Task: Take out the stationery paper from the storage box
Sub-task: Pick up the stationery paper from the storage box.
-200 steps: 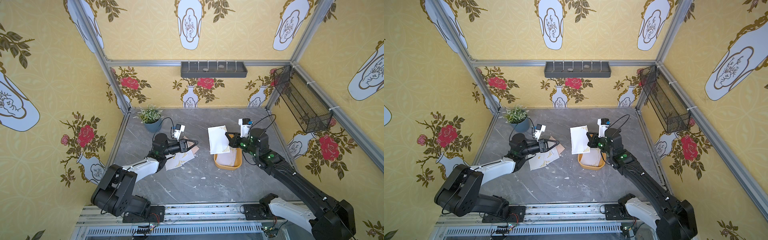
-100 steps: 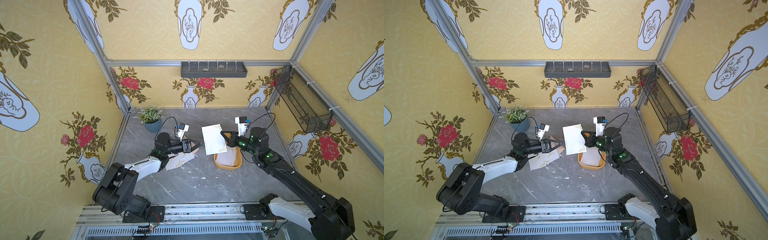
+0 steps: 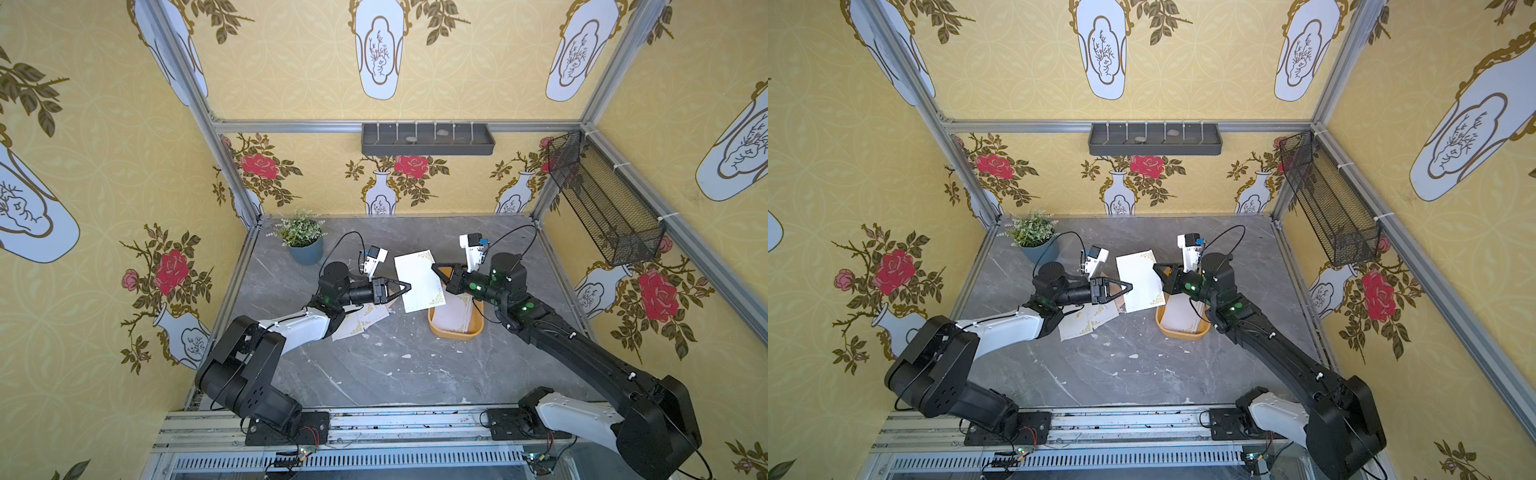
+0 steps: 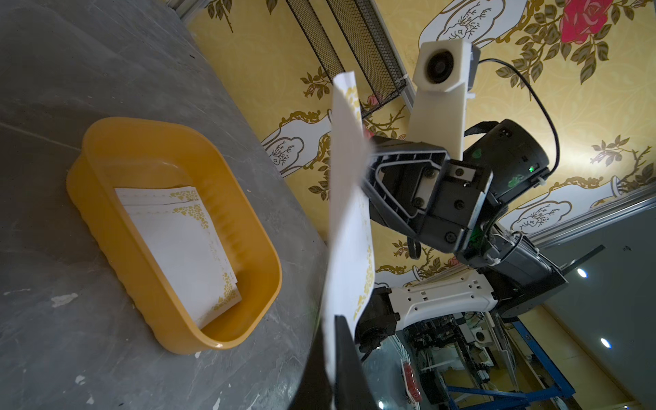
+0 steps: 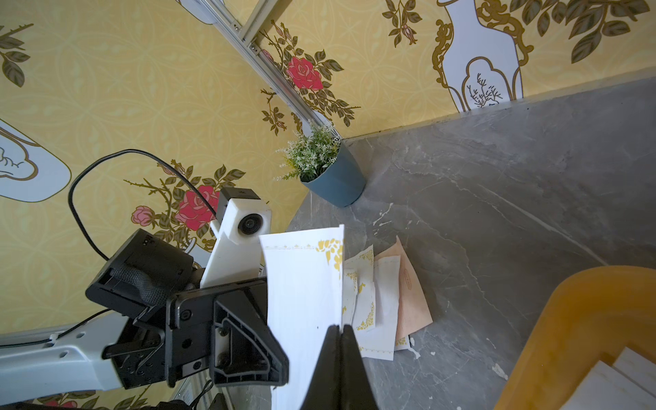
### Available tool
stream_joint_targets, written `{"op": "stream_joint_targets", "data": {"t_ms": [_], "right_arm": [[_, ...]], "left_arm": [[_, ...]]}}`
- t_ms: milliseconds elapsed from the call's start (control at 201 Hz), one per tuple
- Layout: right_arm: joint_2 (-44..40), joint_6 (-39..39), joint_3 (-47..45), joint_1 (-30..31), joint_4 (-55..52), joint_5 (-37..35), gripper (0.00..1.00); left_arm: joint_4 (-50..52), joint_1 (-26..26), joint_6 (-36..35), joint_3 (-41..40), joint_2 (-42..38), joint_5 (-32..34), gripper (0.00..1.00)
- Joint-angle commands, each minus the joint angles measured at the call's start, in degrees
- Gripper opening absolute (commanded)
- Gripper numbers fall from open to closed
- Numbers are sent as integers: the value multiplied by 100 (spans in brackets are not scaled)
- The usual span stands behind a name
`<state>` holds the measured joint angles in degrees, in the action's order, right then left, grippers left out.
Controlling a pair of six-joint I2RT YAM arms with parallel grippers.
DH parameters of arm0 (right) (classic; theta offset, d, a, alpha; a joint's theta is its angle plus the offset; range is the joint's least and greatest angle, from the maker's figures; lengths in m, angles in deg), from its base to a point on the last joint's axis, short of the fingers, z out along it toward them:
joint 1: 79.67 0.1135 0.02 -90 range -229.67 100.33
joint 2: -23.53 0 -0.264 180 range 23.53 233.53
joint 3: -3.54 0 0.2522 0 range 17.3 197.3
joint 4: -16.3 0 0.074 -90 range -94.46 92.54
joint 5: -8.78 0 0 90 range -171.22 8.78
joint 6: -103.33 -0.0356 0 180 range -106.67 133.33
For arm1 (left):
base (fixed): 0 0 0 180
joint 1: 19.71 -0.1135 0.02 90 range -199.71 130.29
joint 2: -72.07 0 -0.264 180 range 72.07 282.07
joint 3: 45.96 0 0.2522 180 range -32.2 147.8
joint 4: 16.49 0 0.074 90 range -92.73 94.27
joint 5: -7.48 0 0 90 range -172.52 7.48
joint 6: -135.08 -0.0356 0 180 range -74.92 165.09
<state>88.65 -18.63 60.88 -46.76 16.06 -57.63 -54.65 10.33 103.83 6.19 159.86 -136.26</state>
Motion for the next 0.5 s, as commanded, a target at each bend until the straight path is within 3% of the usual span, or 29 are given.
{"op": "stream_joint_targets", "data": {"t_ms": [0,169,194,254,294,363,493], "right_arm": [[-8,-64,-30,9,309,40,0],[-26,6,-38,14,220,3,0],[-42,16,-23,13,172,-19,12],[-118,92,-58,3,100,-101,53],[-185,149,-60,-9,6,-200,69],[-308,234,-124,-57,-76,-278,78],[-314,139,-281,-310,182,225,80]], "left_arm": [[-187,17,-61,-7,28,-5,0],[-187,20,-82,-49,-34,-14,0],[-180,26,-94,-66,-54,-29,0],[-101,24,-156,-102,-140,-32,0],[13,22,-239,-117,-200,-23,0],[147,20,-338,-143,-304,-23,0],[167,23,-374,-170,-395,-48,0]]}}
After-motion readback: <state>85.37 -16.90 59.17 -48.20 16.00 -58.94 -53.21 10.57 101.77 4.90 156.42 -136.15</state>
